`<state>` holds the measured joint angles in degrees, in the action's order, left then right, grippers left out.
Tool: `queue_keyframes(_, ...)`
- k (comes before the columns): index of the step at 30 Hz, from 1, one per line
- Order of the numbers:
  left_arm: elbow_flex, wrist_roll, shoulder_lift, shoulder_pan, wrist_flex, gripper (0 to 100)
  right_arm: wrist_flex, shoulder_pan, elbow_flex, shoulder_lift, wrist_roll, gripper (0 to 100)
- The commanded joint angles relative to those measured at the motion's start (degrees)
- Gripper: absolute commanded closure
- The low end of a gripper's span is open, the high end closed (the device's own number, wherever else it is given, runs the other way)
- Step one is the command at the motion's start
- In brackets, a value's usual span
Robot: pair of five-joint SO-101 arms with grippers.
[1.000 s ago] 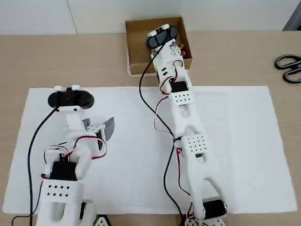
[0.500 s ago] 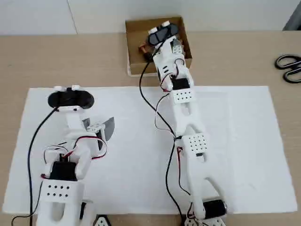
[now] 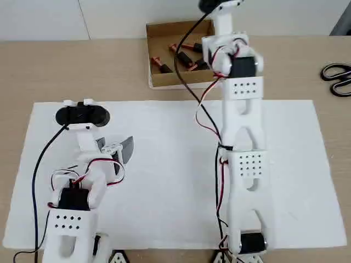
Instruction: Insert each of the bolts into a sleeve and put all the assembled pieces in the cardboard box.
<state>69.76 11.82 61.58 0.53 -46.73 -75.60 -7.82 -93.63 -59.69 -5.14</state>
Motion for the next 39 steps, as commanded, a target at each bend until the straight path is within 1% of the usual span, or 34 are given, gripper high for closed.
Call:
queue_keyframes(1,-0.57,-0.18,0.79,0.0,-0.35,75,-9.1,2.42,-2.64,11.47,0.62,80.0)
queue_keyframes(6,-0.66,-0.18,0.97,0.0,-0.35,75,-20.18,4.62,-2.64,21.49,0.62,80.0)
queue_keyframes(9,-1.36,-0.18,0.97,0.0,-0.79,75,-21.14,6.2,-2.46,26.59,0.53,80.0)
queue_keyframes(13,-6.2,2.73,0.62,0.0,-6.51,75,-22.11,6.37,-2.02,33.54,0.35,80.1)
queue_keyframes(15,-8.4,3.34,0.62,-0.09,-9.05,75,-22.11,6.46,2.02,37.05,0.26,80.1)
queue_keyframes(19,-10.42,3.34,0.79,-0.09,-11.96,75,-22.11,6.46,17.14,48.04,0.35,80.1)
queue_keyframes(27,-11.21,3.43,1.05,-0.09,-14.68,75,-21.49,6.73,55.12,81.01,0.26,80.1)
queue_keyframes(34,-11.12,3.52,1.05,-0.09,-14.59,75,-21.32,13.49,80.88,102.46,0.09,80.1)
queue_keyframes(39,-10.86,3.52,1.05,-0.09,-14.59,75,-18.59,15.25,97.49,114.07,0.09,80.1)
